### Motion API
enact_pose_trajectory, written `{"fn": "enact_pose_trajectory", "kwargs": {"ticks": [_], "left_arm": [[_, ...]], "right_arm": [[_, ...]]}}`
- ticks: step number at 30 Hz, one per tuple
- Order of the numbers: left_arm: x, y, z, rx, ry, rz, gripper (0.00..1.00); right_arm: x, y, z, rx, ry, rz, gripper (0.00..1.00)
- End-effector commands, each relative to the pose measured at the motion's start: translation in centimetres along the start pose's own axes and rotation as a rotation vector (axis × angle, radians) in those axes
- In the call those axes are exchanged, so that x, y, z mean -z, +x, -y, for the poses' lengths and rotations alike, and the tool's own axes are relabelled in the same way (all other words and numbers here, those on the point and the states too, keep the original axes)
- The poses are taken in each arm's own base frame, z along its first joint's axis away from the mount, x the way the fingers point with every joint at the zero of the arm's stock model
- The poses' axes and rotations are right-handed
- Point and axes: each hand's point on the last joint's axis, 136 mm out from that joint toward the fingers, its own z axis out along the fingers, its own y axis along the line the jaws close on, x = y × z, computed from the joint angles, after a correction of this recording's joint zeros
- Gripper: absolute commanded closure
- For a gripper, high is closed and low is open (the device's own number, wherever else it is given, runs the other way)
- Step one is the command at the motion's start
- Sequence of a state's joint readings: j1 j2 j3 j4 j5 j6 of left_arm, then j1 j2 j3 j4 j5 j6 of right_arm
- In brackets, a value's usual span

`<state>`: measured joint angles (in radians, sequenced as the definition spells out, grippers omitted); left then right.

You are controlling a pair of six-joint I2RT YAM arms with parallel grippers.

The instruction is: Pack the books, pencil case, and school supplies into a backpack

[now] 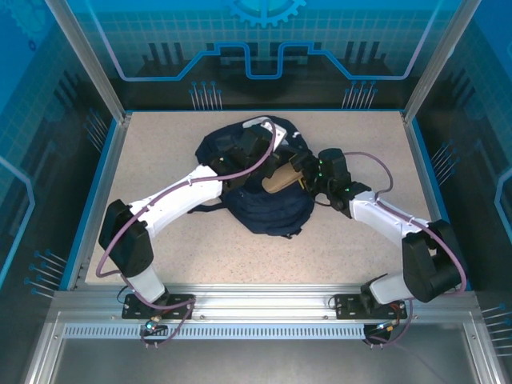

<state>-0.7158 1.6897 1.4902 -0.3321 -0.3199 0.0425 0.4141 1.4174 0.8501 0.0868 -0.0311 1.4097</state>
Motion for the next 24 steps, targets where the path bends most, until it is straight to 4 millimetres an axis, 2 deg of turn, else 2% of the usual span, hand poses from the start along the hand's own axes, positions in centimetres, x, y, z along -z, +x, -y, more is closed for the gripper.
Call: {"fn": "enact_pose_trajectory", "kwargs": {"ticks": [1, 5, 10, 12, 13, 16, 20, 24], "left_arm": [[3.3, -7.4, 0.8, 0.089, 0.061, 0.232, 0.96], [3.2, -7.4, 1.0, 0.094, 0.072, 0.234, 0.96], [2.8, -7.1, 1.5, 0.102, 0.094, 0.226, 0.96], [2.8, -7.0, 1.7, 0.102, 0.106, 0.221, 0.96], [2.8, -6.9, 1.7, 0.101, 0.108, 0.219, 0.96], [3.0, -6.6, 2.0, 0.092, 0.125, 0.212, 0.96], [2.9, -6.1, 2.6, 0.083, 0.158, 0.198, 0.95], [2.9, -5.8, 2.8, 0.085, 0.169, 0.19, 0.95]], "right_arm": [[1.5, 1.0, 0.4, 0.081, 0.05, -0.041, 0.36], [2.0, 2.1, 0.9, 0.092, 0.053, -0.103, 0.44], [1.1, 2.7, 1.5, 0.093, 0.073, -0.146, 0.56], [0.3, 3.0, 1.7, 0.096, 0.07, -0.177, 0.57], [0.1, 2.9, 0.4, 0.102, 0.051, -0.185, 0.58], [-1.0, 3.2, -1.0, 0.132, 0.009, -0.221, 0.59], [-2.3, 3.9, -2.4, 0.17, -0.033, -0.273, 0.73], [-3.6, 4.8, -3.3, 0.191, -0.065, -0.315, 0.76]]}}
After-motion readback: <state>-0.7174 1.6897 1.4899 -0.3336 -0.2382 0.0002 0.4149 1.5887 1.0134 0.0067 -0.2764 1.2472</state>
